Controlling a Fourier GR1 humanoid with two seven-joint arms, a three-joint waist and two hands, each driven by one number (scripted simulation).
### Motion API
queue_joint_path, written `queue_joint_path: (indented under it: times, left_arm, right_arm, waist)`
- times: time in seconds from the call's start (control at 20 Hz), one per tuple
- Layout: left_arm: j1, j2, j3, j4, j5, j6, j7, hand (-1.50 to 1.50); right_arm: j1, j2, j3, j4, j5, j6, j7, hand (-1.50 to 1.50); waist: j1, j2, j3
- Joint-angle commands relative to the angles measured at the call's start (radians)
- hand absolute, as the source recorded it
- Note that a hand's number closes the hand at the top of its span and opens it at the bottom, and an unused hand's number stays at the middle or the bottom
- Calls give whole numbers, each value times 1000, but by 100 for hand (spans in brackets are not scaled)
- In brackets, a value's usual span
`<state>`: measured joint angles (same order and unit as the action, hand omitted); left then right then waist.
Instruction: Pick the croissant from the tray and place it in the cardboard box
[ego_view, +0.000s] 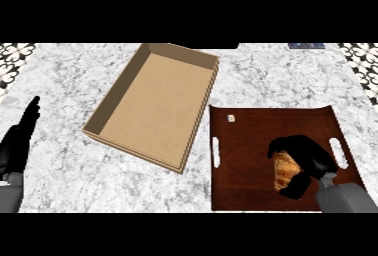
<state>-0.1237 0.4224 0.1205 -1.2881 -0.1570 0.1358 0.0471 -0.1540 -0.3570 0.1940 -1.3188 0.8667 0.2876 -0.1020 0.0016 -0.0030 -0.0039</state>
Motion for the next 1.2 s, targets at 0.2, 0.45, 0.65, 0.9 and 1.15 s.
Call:
queue_joint_path:
  times: [0.2,0.45,0.65,0.9,1.15]
  left_arm:
    - [-7,-21,9,-8,-19,0,10,0]
    - [-32,-38,-42,-67,-42,-5,37,0]
    - [0,-64,-38,-50,-51,20,8,0]
    - [6,-35,5,-8,-31,-8,-15,0]
    - [30,-42,-4,-81,-50,9,37,0]
  right_arm:
    - [-205,61,-6,248,111,-175,-102,150]
    - [-505,-8,-47,444,93,-101,-254,150]
    - [-614,-40,-107,568,123,-248,-322,150]
    - [-691,10,-173,566,65,-326,-367,150]
    - [-738,37,-208,535,-3,-363,-502,150]
  waist:
    - [14,8,5]
    - [64,20,7]
    - [45,16,6]
    - [19,9,4]
    - [19,6,5]
